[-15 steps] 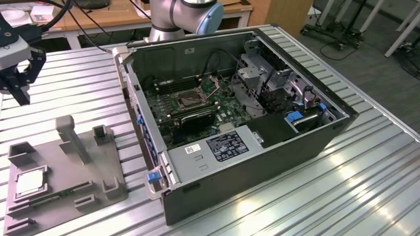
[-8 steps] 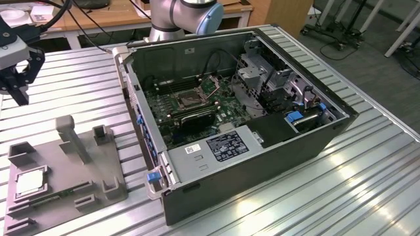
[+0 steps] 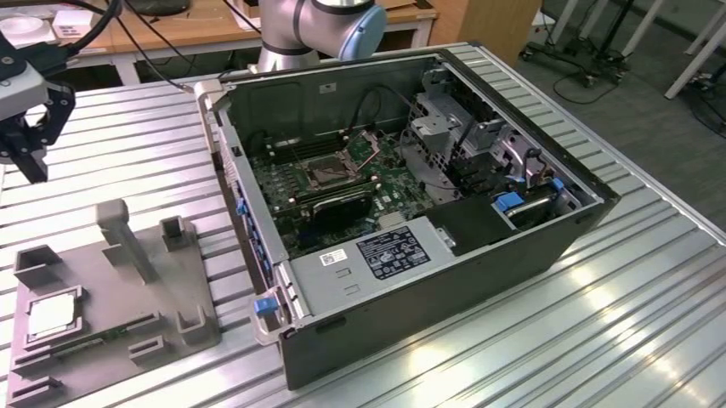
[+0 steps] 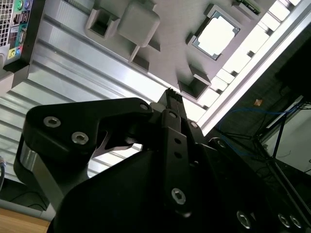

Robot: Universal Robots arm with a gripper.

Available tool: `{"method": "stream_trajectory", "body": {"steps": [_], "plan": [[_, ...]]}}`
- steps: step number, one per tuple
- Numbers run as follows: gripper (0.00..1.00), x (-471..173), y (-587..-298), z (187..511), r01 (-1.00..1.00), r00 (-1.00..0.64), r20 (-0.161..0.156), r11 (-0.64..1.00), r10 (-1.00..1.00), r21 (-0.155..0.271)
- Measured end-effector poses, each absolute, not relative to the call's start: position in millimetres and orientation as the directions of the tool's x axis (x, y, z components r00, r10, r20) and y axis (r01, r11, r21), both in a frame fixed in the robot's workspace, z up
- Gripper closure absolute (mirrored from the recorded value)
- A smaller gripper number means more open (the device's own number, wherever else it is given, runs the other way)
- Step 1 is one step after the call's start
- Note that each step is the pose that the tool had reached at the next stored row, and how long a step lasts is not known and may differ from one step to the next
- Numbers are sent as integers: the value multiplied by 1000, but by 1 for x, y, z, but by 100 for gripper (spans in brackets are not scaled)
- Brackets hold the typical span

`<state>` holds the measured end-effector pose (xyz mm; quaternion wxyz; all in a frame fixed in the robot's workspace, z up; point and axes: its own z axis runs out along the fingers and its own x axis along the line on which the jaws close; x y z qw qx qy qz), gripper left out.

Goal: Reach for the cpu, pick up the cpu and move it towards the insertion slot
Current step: 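Reach for the cpu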

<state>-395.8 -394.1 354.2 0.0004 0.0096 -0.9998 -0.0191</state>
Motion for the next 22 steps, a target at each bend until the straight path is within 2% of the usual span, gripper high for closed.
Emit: {"method": "stream_trajectory", "body": {"steps": [22], "plan": [[89, -402, -394, 354, -19, -1000, 1, 999, -19, 38]]}}
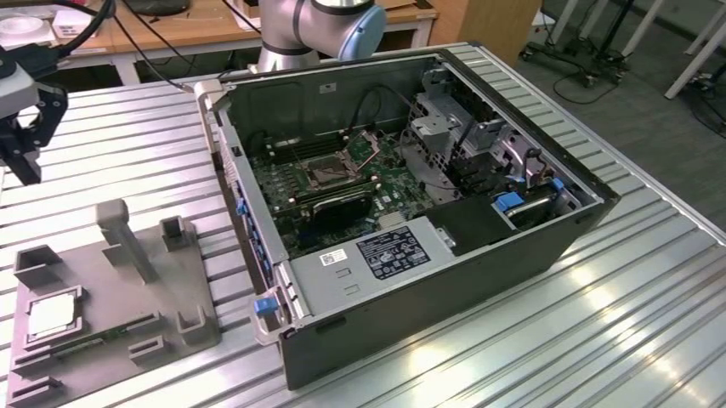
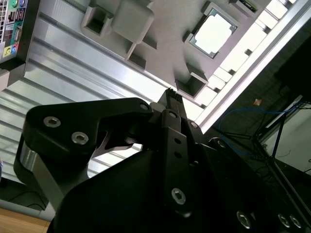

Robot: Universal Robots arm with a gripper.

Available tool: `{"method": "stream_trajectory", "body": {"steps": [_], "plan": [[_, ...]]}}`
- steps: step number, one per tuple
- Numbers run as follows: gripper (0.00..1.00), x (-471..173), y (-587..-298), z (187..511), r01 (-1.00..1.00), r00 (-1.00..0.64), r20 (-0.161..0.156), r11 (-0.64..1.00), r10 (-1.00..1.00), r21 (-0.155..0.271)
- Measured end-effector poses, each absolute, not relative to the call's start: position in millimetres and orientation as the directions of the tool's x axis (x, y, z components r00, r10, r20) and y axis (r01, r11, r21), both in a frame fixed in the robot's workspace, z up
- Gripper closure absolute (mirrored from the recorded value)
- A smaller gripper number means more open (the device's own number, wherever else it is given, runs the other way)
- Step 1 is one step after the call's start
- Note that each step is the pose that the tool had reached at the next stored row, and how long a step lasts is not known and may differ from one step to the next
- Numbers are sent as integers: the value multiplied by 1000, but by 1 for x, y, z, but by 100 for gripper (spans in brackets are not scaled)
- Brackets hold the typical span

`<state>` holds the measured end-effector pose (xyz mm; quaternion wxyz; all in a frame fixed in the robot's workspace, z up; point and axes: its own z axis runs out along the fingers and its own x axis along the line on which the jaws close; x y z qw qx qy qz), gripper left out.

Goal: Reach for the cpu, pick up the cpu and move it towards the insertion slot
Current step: 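Reach for the cpu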

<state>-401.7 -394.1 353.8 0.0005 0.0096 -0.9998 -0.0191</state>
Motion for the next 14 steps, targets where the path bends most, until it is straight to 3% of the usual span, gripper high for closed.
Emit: {"method": "stream_trajectory", "body": {"steps": [14], "plan": [[89, -406, -394, 354, -19, -1000, 0, 999, -19, 38]]}}
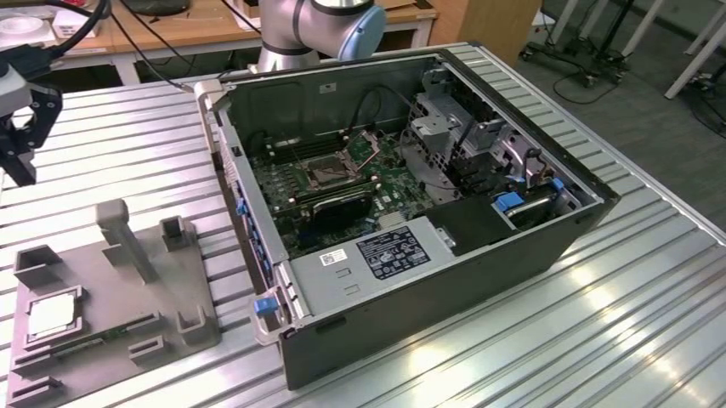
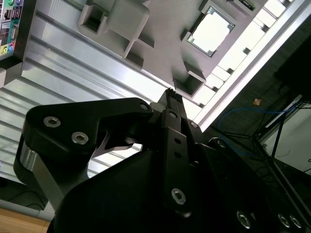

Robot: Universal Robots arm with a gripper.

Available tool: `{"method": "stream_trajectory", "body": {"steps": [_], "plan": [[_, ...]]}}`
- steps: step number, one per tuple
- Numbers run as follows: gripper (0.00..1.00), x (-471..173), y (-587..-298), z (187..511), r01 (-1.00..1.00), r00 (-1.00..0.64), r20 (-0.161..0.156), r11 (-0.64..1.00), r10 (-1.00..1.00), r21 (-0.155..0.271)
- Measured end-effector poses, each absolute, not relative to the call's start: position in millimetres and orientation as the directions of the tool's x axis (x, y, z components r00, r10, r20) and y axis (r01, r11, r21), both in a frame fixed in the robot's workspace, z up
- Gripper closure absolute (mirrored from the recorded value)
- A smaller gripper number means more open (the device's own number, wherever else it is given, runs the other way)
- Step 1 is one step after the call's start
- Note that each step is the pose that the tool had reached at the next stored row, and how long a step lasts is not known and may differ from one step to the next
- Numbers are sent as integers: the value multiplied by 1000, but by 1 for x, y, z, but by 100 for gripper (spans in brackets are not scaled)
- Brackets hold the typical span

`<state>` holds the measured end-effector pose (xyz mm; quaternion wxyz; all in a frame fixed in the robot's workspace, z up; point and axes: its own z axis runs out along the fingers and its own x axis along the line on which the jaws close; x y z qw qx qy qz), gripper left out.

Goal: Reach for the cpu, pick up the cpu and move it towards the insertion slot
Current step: 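Reach for the cpu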

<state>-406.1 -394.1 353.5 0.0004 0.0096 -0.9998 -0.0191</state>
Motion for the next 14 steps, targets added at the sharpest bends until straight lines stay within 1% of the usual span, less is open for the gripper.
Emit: {"method": "stream_trajectory", "body": {"steps": [14], "plan": [[89, -411, -394, 353, -19, -1000, 1, 999, -19, 38]]}}
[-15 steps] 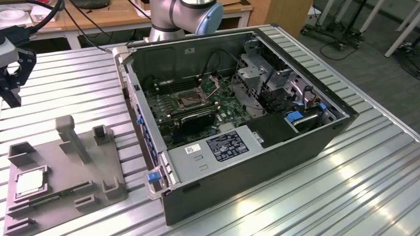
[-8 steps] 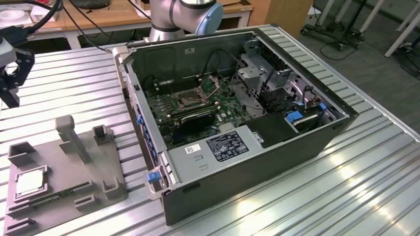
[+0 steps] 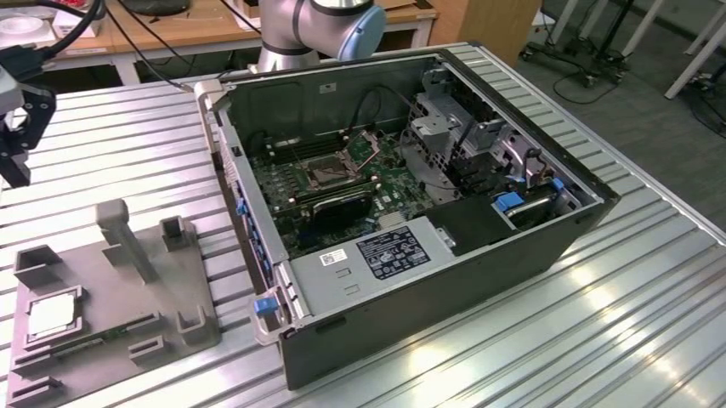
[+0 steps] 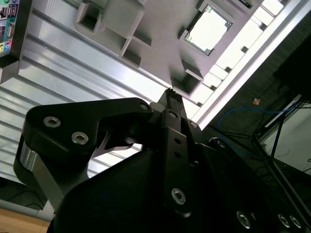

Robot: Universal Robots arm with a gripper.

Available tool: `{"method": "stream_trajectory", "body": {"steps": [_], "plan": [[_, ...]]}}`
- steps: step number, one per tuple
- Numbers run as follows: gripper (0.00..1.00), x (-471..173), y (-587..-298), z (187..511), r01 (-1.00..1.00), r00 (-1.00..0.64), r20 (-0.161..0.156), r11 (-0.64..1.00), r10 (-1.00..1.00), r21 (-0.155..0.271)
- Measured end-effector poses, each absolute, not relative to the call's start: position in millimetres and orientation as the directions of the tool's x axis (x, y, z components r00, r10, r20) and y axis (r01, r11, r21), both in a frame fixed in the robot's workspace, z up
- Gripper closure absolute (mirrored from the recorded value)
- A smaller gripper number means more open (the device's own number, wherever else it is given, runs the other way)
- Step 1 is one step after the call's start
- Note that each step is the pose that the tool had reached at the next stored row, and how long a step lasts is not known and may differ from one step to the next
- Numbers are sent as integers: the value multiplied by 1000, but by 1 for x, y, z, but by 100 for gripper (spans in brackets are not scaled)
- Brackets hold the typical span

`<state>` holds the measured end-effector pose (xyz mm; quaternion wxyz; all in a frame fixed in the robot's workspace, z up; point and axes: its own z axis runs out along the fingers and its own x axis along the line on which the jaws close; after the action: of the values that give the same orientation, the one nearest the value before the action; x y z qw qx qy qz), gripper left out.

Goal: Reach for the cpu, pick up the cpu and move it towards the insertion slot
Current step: 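Reach for the cpu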

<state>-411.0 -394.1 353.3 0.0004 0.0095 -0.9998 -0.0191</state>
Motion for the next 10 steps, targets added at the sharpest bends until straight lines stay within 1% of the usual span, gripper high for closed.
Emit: {"method": "stream_trajectory", "body": {"steps": [10], "plan": [[89, -414, -394, 353, -19, -1000, 0, 999, -19, 38]]}}
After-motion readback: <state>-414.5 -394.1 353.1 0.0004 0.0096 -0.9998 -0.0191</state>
